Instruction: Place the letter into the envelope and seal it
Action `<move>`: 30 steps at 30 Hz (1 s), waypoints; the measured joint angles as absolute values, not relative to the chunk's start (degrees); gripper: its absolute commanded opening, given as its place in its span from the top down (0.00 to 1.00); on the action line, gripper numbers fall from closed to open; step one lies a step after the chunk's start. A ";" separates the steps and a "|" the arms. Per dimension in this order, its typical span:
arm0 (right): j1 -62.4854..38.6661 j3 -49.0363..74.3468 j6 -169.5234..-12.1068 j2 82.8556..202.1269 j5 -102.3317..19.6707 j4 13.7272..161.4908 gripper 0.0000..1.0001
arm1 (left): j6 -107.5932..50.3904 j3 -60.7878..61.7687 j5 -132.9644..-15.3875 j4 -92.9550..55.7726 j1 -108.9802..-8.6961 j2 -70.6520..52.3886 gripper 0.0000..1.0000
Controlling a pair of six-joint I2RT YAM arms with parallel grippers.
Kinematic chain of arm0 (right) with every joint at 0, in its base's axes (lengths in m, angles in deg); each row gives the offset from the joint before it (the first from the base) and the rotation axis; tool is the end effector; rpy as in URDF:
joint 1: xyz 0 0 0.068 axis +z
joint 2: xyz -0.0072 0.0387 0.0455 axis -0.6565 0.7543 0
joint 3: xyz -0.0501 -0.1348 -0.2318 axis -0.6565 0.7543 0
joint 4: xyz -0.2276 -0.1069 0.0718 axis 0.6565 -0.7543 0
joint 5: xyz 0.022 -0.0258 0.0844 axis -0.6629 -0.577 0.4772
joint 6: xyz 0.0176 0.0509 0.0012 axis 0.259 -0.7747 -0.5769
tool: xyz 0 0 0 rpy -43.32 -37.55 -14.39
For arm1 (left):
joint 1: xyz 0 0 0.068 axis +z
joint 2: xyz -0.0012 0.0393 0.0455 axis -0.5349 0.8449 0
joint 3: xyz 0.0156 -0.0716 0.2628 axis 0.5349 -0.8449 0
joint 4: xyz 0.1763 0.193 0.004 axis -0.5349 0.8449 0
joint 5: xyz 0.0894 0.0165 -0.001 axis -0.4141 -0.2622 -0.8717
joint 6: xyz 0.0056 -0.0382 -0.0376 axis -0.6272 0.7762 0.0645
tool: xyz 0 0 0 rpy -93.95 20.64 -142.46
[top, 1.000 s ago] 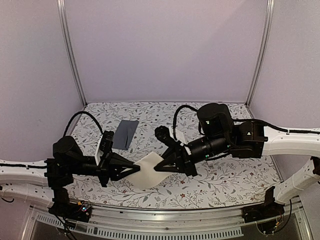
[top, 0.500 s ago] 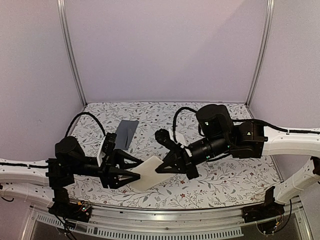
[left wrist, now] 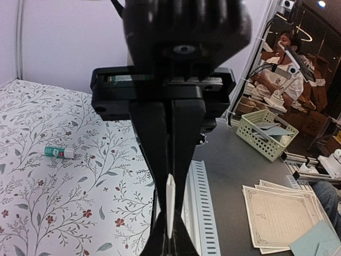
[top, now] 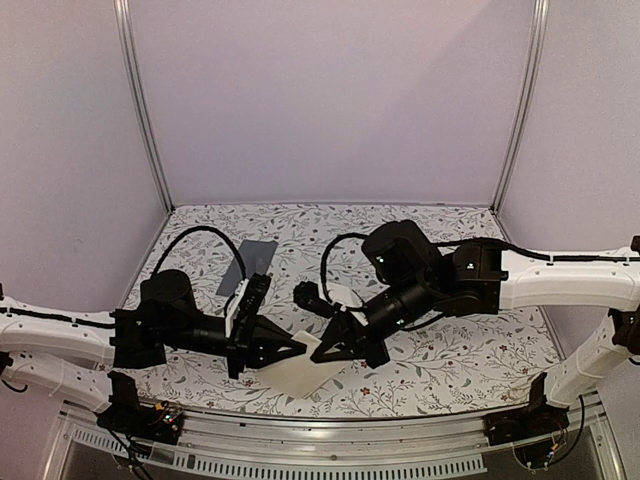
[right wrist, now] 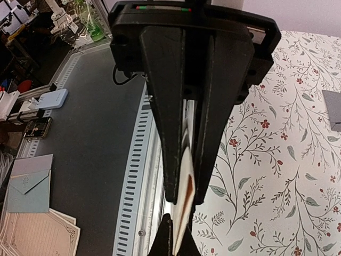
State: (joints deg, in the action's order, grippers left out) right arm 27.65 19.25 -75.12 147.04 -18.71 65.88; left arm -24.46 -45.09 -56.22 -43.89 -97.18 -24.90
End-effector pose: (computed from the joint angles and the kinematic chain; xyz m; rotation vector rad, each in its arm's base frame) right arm 0.1045 0.3171 0.2986 -1.7301 1.6623 1.1248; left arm 0.0835 -0.2150 0.2476 1.1145 1.5075 -1.4003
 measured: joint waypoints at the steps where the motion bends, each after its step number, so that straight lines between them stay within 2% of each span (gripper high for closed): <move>1: 27.65 19.23 -75.14 147.10 -18.71 65.57 1.00 | -24.30 -44.83 -56.35 -43.56 -97.37 -24.68 1.00; 2: 27.65 19.19 -75.09 147.10 -18.73 65.20 0.98 | -24.59 -44.59 -56.55 -43.30 -97.64 -24.51 1.00; 3: 27.65 19.01 -75.07 147.10 -18.75 64.78 0.86 | -24.65 -44.50 -56.83 -43.12 -97.88 -24.51 1.00; 4: 27.65 18.84 -75.07 147.10 -18.89 64.54 0.56 | -24.70 -44.50 -57.31 -43.10 -98.01 -24.55 1.00; 5: 27.65 18.73 -74.98 147.10 -19.13 64.48 0.32 | -24.65 -44.50 -58.25 -43.05 -98.10 -24.77 1.00; 6: 27.65 18.64 -75.31 147.08 -19.50 64.63 0.14 | -24.61 -44.50 -58.47 -43.03 -98.20 -24.86 1.00; 7: 27.65 18.62 -75.31 147.08 -20.31 65.09 0.03 | -24.39 -44.50 -59.43 -42.99 -98.27 -25.25 1.00; 12: 27.69 22.36 -77.98 143.73 -23.96 72.15 0.01 | -22.03 -47.38 -65.12 -45.96 -98.34 -32.88 1.00; 19: 27.69 36.15 -89.19 136.94 -24.70 100.63 0.01 | -19.41 -54.64 -70.25 -52.45 -98.36 -44.42 1.00; 22: 27.69 38.79 -95.44 139.89 -24.35 113.48 0.01 | -18.77 -56.89 -71.34 -54.35 -98.36 -47.70 1.00; 27: 28.04 38.49 -101.98 146.86 -22.67 126.88 0.01 | -17.55 -59.10 -73.07 -57.06 -98.36 -51.46 1.00; 30: 28.70 37.77 -103.97 150.79 -22.23 132.04 0.07 | -16.48 -60.48 -74.86 -58.92 -98.36 -52.75 1.00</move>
